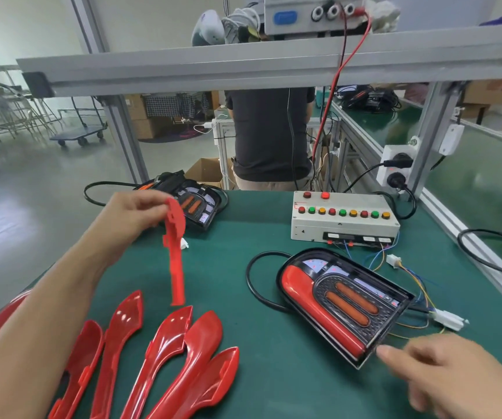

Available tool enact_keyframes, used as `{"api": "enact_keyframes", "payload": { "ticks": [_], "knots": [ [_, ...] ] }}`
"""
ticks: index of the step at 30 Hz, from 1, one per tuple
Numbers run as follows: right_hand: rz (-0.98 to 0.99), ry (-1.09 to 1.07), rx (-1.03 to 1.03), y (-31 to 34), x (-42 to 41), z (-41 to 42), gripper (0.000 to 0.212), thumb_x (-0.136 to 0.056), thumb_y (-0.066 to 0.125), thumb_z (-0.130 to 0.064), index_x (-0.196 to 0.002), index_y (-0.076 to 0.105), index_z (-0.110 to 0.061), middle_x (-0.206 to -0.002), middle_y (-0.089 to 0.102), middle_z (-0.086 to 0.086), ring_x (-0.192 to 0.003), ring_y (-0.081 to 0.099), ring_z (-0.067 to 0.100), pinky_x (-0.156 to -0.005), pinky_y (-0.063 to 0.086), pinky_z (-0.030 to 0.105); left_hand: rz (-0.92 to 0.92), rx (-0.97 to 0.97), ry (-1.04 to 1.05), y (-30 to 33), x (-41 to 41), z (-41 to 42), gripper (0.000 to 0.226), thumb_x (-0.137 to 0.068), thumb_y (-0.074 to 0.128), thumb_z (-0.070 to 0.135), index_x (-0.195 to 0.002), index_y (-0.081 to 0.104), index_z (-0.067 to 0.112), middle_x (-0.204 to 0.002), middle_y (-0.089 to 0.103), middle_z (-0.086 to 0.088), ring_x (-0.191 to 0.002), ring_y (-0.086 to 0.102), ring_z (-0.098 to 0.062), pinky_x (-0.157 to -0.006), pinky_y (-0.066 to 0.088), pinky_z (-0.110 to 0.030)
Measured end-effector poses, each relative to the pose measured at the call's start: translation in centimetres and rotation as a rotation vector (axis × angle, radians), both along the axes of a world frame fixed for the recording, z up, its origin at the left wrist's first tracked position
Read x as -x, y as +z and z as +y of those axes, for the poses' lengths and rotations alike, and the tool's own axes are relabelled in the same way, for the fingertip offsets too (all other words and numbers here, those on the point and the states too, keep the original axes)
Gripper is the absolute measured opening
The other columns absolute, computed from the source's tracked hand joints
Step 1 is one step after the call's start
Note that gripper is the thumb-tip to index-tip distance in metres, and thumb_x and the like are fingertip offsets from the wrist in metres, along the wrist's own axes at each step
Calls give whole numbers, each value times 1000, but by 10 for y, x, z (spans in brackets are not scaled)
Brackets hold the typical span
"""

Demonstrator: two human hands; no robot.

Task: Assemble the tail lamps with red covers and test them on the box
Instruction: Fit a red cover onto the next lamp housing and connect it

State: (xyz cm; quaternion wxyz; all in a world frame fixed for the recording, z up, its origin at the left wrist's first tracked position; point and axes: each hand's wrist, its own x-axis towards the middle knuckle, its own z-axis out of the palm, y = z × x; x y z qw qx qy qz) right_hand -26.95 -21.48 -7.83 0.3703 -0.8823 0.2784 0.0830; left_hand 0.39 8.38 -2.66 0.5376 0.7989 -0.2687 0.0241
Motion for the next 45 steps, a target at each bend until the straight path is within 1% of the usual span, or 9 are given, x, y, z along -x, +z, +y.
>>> {"api": "enact_keyframes", "payload": {
  "ticks": [4,7,11,19,25,28,35,39,45],
  "knots": [
    [-401,91,161,22,-11,7,18,-71,49,-69,-87,54,-62,-81,62,-35,-75,56,-8,-66,44,12,153,442,-201,16,13,-45,15,-81,58,2,-79,70,11,-63,65,1,-55,57,-10,-55,49,-19],
    [-519,223,34,29,-30,22,35,-65,39,-78,-99,42,-75,-99,59,-37,-84,54,-6,-76,40,9,324,590,-383,7,33,-94,12,-74,57,3,-83,64,5,-72,67,-2,-60,62,-11,-57,53,-23],
    [-579,340,-8,24,-49,30,59,-77,42,-71,-134,32,-62,-108,61,-34,-90,59,2,-91,45,25,463,671,-495,-12,50,-143,16,-74,55,2,-88,61,4,-79,69,0,-64,62,-9,-59,52,-21],
    [-665,274,37,12,-44,-3,39,-96,54,-31,-121,47,-60,-94,71,-12,-82,66,16,-82,51,34,651,779,-471,-31,56,-172,17,-77,60,7,-90,67,13,-85,73,-2,-71,67,-11,-64,55,-22],
    [-437,240,335,13,-45,-52,25,-99,42,-33,-121,52,-41,-101,70,-1,-94,62,23,-85,48,42,438,-404,-66,-71,46,-157,8,-88,61,26,-90,60,18,-80,52,-5,-69,44,-20,-56,32,-25],
    [-273,294,418,10,-47,-63,25,-102,38,-33,-119,56,-34,-104,69,-5,-98,61,21,-87,47,39,505,-482,-91,-74,51,-159,21,-88,57,39,-83,57,18,-75,43,-7,-67,35,-21,-51,25,-26],
    [-245,337,376,0,-48,-61,25,-102,35,-36,-121,53,-36,-101,67,-7,-93,60,16,-87,48,40,760,-194,-55,-72,63,-179,21,-95,50,28,-78,51,15,-72,58,-6,-62,52,-22,-63,44,-27],
    [-297,354,388,-4,-41,-58,26,-102,33,-38,-119,51,-30,-103,64,-1,-95,59,19,-87,47,42,1025,96,16,-78,71,-189,17,-93,57,25,-83,58,12,-64,66,-10,-49,60,-23,-50,51,-31],
    [-331,340,423,0,-17,-51,31,-99,30,-43,-125,46,-36,-105,63,-1,-96,58,17,-88,46,38,1091,316,70,-74,67,-196,25,-82,72,29,-92,66,6,-62,70,-12,-46,65,-23,-44,53,-31]
  ]
}}
